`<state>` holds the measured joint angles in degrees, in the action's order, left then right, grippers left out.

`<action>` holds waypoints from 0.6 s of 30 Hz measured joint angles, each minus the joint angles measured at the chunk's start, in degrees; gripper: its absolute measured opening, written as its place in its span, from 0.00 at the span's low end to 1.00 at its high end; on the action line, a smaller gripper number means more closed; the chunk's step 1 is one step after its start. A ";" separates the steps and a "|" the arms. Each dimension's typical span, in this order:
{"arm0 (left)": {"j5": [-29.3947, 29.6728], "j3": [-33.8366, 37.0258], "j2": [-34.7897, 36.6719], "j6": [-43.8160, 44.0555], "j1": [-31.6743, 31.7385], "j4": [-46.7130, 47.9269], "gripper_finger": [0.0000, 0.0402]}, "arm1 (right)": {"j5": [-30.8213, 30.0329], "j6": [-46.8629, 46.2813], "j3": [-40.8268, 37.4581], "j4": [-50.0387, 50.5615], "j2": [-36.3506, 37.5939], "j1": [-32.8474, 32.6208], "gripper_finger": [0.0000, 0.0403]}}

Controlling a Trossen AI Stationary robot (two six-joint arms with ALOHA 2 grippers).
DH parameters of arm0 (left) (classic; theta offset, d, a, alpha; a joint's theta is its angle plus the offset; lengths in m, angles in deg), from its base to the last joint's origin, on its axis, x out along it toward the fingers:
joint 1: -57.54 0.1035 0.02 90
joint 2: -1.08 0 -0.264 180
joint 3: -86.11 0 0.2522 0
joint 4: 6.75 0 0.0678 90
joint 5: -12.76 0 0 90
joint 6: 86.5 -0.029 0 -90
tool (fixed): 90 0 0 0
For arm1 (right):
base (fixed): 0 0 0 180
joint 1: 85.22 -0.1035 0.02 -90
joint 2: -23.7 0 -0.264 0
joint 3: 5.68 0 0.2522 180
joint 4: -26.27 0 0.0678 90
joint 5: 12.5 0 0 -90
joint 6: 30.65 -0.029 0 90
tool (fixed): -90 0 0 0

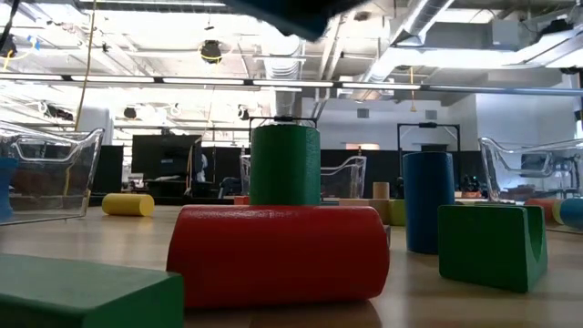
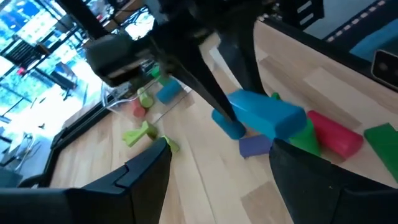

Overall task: Sort blocks by size
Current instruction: Put the light blue rectangular block into the top transparent bin

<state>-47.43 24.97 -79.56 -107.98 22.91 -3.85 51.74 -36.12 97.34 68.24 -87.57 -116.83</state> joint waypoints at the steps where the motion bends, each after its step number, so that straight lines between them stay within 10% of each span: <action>1: -0.49 0.00 0.01 -0.63 0.00 0.31 0.65 | 0.06 0.59 0.47 0.02 0.01 0.28 0.34; 18: -0.81 0.00 0.01 -17.44 -1.22 0.64 0.63 | 6.78 1.64 5.65 1.51 0.03 4.45 0.34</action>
<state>-48.23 24.97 -79.55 -125.42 21.69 -3.21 58.52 -34.48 102.99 69.75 -87.54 -112.38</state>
